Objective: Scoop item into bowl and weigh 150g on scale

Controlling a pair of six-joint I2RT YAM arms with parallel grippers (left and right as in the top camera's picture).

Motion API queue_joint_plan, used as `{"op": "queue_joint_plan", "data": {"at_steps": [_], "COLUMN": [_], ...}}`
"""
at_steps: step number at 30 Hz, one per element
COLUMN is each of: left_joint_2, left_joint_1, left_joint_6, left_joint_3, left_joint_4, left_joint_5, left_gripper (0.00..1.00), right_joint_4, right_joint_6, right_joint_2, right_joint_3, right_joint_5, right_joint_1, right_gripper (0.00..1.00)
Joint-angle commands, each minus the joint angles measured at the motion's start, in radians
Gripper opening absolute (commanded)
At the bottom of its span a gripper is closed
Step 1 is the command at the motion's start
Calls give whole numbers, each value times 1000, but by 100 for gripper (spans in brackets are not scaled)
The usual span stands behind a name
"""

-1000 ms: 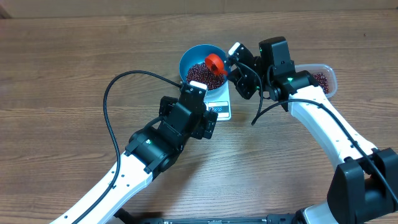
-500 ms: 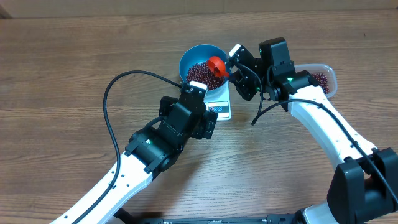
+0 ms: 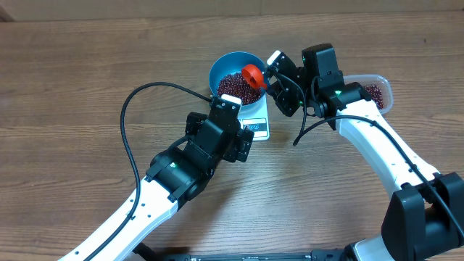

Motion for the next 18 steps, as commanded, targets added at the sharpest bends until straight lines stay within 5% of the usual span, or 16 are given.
{"op": "queue_joint_plan", "data": {"at_steps": [1,18], "left_joint_2": [10,10], "left_joint_1": [-1,-1], "left_joint_6": [-14,-14], "left_joint_3": [-7,-7], "left_joint_4": [2,2], "left_joint_5": [-14,-14], "left_gripper": [100,100], "right_joint_4": [6,13], "right_joint_6": [3,2], "right_joint_2": [-31,-31], "right_joint_3": [23,23], "right_joint_5": [2,9], "right_joint_1": [5,5], "right_gripper": [4,4]}}
